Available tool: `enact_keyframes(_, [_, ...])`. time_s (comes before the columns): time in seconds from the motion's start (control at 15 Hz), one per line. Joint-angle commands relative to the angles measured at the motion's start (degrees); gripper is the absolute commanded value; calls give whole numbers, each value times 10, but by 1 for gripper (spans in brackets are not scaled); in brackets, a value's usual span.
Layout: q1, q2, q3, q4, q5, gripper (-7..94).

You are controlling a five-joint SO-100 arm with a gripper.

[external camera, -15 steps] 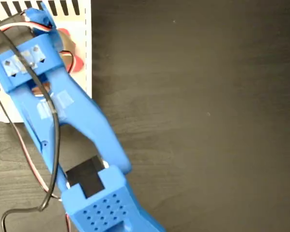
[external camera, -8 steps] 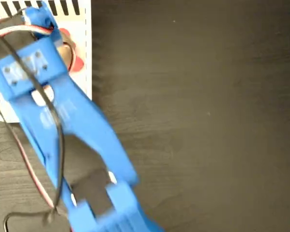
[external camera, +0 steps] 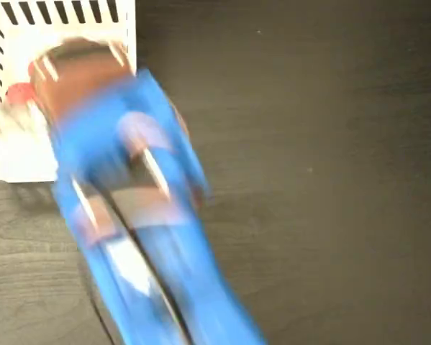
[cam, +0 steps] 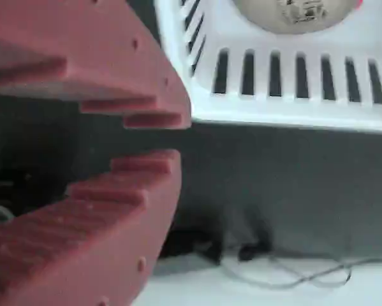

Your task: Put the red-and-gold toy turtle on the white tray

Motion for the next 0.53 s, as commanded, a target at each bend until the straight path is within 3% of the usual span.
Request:
enact_keyframes(0.0, [17,171,157,-39,9,0])
enact_keyframes(0.2, [81,313,350,-50,-15,0])
enact_keyframes(0.47, [109,491,499,40,-31,0])
